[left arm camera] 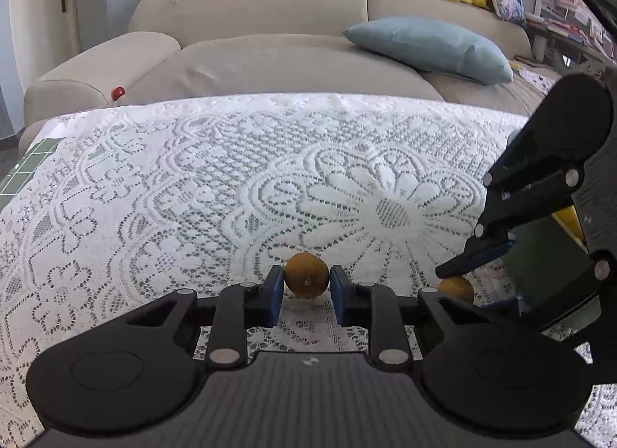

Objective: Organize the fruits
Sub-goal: 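Grasp a brown kiwi with the left tool while the right tool grasps another kiwi, then carry both kiwis over the green colander and lower them inside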

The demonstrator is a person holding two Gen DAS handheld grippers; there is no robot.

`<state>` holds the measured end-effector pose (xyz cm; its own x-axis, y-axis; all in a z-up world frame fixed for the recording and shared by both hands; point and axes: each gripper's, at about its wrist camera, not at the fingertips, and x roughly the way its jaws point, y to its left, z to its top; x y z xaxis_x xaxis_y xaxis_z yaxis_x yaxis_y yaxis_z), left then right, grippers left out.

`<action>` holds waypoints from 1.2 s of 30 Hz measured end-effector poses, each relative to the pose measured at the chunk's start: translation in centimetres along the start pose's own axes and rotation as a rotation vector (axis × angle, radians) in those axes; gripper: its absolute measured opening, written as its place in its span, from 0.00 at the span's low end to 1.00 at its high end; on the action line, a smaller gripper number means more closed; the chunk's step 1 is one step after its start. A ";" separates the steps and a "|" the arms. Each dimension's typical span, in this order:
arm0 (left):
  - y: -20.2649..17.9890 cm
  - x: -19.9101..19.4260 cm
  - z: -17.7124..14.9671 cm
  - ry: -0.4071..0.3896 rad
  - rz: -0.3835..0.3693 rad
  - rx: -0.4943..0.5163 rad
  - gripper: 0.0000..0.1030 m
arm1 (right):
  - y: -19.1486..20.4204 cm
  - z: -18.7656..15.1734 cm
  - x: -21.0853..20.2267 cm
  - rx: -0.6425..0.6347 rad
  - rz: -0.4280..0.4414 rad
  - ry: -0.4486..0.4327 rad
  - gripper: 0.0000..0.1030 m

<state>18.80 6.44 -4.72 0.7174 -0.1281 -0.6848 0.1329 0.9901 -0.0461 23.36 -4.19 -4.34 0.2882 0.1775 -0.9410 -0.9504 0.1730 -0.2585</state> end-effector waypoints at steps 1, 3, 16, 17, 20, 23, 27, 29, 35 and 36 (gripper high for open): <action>0.1 -0.3 0.1 -0.006 -0.002 -0.005 0.27 | 0.1 0.0 -0.4 0.001 -0.005 -0.008 0.23; 0.2 -0.9 0.1 -0.017 -0.001 -0.011 0.27 | 0.5 0.0 -1.1 -0.005 -0.021 -0.028 0.23; -0.2 -4.7 1.0 -0.093 0.047 -0.047 0.27 | 1.7 -1.5 -6.5 0.155 -0.159 -0.185 0.23; -0.4 -5.0 1.1 -0.102 0.044 -0.050 0.27 | 1.8 -1.9 -7.0 0.174 -0.164 -0.201 0.23; -1.2 -5.8 1.6 -0.129 0.032 -0.061 0.27 | 1.8 -3.4 -8.1 0.238 -0.188 -0.238 0.23; -2.0 -6.7 2.0 -0.154 0.019 -0.086 0.27 | 2.2 -5.3 -9.5 0.317 -0.211 -0.274 0.23; -3.3 -7.9 2.4 -0.183 0.012 -0.135 0.27 | 2.1 -7.7 -10.6 0.424 -0.263 -0.330 0.23; -4.2 -8.4 2.4 -0.197 0.006 -0.163 0.27 | 2.0 -9.0 -11.1 0.484 -0.297 -0.360 0.23; -6.7 -9.1 2.4 -0.219 -0.048 -0.189 0.27 | 1.1 -12.7 -11.5 0.640 -0.345 -0.411 0.23; -7.1 -9.0 2.5 -0.217 -0.061 -0.191 0.27 | 0.9 -13.2 -11.5 0.655 -0.356 -0.411 0.23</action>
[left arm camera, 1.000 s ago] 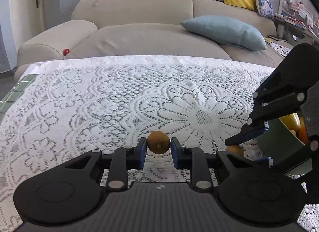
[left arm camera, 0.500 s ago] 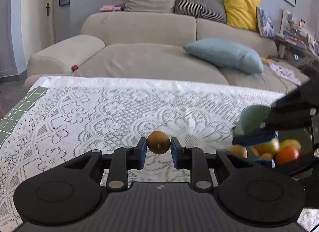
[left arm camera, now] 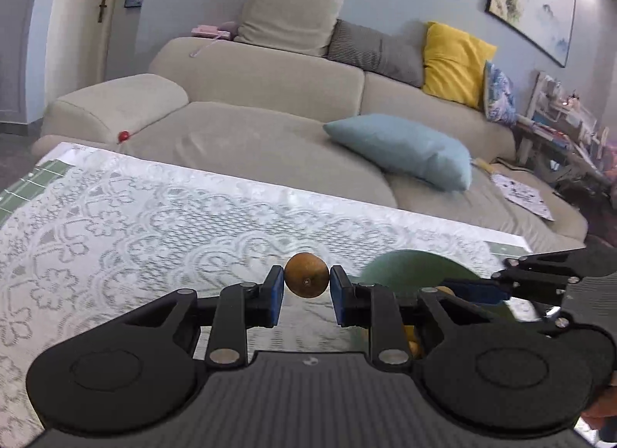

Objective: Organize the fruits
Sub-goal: 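Carry both kiwis over the green colander and lower them inside, then open both tools to release the kiwis and lift away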

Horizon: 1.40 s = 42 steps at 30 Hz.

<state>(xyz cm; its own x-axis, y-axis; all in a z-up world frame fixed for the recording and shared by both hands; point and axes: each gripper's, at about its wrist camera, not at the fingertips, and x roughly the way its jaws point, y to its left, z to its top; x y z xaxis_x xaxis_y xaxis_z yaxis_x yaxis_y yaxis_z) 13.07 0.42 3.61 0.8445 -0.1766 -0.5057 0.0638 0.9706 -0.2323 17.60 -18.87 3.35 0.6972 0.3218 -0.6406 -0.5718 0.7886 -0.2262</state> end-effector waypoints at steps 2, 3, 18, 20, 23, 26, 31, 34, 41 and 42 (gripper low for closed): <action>-0.7 0.3 -0.1 0.006 -0.018 -0.006 0.27 | -0.9 -0.5 -0.1 0.021 -0.026 0.002 0.23; -1.0 0.4 -0.2 0.010 -0.024 -0.011 0.27 | -1.3 -0.7 -0.1 0.030 -0.036 0.004 0.23; -5.3 4.4 -1.3 0.103 -0.097 -0.057 0.27 | -5.5 -3.2 1.4 0.085 -0.114 0.039 0.23; -5.3 5.0 -1.6 0.115 -0.098 -0.057 0.27 | -5.5 -3.3 1.7 0.080 -0.110 0.041 0.23; -5.4 5.5 -1.9 0.125 -0.094 -0.046 0.27 | -5.6 -3.4 2.1 0.071 -0.105 0.045 0.23; -5.5 6.0 -1.9 0.131 -0.086 -0.043 0.27 | -5.6 -3.4 2.7 0.068 -0.101 0.049 0.23; -5.3 7.1 -2.0 0.150 -0.074 -0.053 0.27 | -5.5 -3.3 3.7 0.055 -0.100 0.059 0.23; -5.2 7.4 -2.0 0.160 -0.079 -0.057 0.27 | -5.6 -3.4 4.2 0.056 -0.099 0.066 0.23; -5.3 8.0 -2.3 0.176 -0.069 -0.045 0.27 | -5.7 -3.6 5.4 0.048 -0.092 0.084 0.24; -5.4 8.0 -2.3 0.177 -0.068 -0.039 0.27 | -5.6 -3.6 5.4 0.045 -0.091 0.082 0.24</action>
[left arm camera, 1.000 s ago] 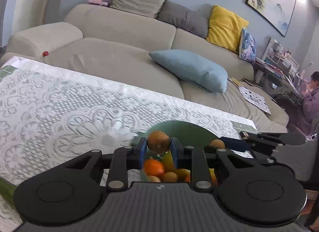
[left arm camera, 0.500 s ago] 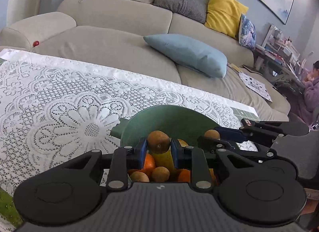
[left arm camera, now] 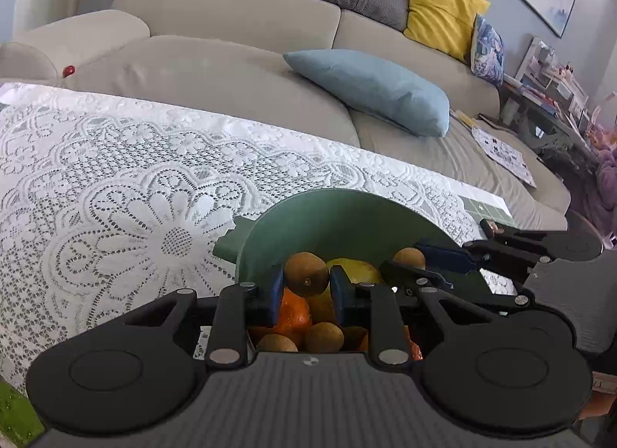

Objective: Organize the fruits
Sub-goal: 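Open both tools to release the kiwis and lift away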

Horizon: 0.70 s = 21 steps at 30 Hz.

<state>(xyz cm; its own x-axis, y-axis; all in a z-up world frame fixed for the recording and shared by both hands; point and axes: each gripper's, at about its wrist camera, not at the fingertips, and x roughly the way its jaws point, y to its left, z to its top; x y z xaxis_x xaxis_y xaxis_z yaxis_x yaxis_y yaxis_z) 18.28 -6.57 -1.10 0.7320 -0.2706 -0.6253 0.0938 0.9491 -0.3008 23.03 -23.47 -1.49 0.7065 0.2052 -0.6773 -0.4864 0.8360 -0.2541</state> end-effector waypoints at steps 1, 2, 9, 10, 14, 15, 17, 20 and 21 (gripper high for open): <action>-0.1 0.0 0.0 0.000 0.000 0.003 0.27 | 0.0 0.0 0.0 -0.001 0.001 -0.001 0.24; -0.1 0.0 0.0 0.001 0.000 0.009 0.27 | 0.0 0.0 0.0 -0.002 0.002 -0.004 0.24; -0.5 0.1 -0.1 0.009 0.000 0.029 0.27 | 0.2 -0.1 -0.2 -0.025 0.000 -0.010 0.24; -0.5 0.1 -0.1 0.010 -0.001 0.029 0.29 | 0.3 -0.1 -0.3 -0.029 0.002 -0.011 0.24; -0.6 -0.3 -0.2 0.011 -0.004 0.035 0.42 | 0.8 0.0 -0.8 -0.068 -0.001 -0.024 0.32; -0.6 -0.5 -0.1 0.008 -0.005 0.039 0.45 | 1.0 0.0 -1.0 -0.080 -0.005 -0.031 0.34; -0.7 -1.0 -0.1 -0.003 -0.003 0.053 0.47 | 1.2 0.0 -1.4 -0.096 -0.014 -0.039 0.37; -0.8 -1.9 -0.1 -0.017 -0.010 0.072 0.55 | 1.3 0.0 -2.1 -0.109 -0.026 -0.055 0.44; -0.9 -2.2 0.0 -0.023 -0.011 0.079 0.58 | 1.4 0.0 -2.3 -0.108 -0.030 -0.061 0.49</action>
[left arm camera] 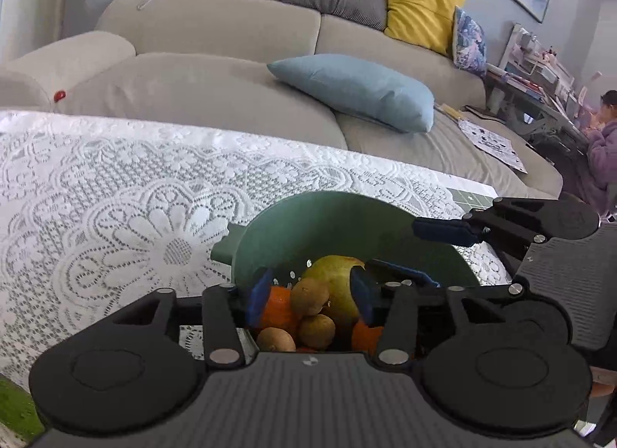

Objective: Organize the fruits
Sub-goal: 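Open both tools to release the kiwis and lift away, then move both tools to the green cucumber on the table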

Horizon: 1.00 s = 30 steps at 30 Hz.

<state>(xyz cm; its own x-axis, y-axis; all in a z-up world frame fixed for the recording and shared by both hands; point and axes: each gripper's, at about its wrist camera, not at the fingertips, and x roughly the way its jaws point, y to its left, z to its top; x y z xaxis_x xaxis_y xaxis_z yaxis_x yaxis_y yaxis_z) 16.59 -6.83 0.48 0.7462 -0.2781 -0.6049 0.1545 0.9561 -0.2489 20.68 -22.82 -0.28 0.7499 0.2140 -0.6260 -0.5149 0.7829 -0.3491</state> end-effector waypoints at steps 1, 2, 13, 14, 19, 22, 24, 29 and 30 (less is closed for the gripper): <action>-0.1 -0.3 0.0 -0.007 -0.001 0.008 0.60 | 0.0 0.0 -0.3 0.002 -0.003 -0.007 0.54; -0.1 -0.7 0.0 -0.014 -0.004 0.016 0.61 | 0.1 0.0 -0.5 0.004 -0.007 -0.012 0.57; 0.1 -4.7 -0.1 -0.093 0.000 0.102 0.71 | 1.3 0.5 -4.3 0.090 -0.037 -0.059 0.80; 0.2 -5.2 -0.1 -0.102 0.010 0.107 0.72 | 1.5 0.6 -4.7 0.107 -0.027 -0.065 0.82; 1.6 -7.8 -0.2 -0.152 0.051 0.131 0.76 | 2.8 0.9 -6.3 0.187 0.034 -0.110 0.88; 2.9 -9.3 -0.2 -0.168 0.066 0.128 0.78 | 3.6 1.1 -6.9 0.266 0.101 -0.125 0.89; 3.9 -10.1 -0.3 -0.174 0.074 0.118 0.79 | 4.3 1.3 -7.2 0.321 0.138 -0.136 0.91; 6.6 -11.5 -0.4 -0.181 0.077 0.091 0.80 | 6.8 1.9 -7.0 0.470 0.267 -0.137 0.93; 7.2 -11.7 -0.5 -0.182 0.084 0.088 0.80 | 7.4 2.0 -6.9 0.493 0.288 -0.132 0.94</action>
<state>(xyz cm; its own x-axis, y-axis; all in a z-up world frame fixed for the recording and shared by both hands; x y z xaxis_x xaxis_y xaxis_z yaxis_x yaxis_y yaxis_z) 8.65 3.29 5.41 0.8620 -0.1838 -0.4723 0.1373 0.9818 -0.1315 12.54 -17.36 2.81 0.6702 0.5044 -0.5444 -0.4752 0.8551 0.2072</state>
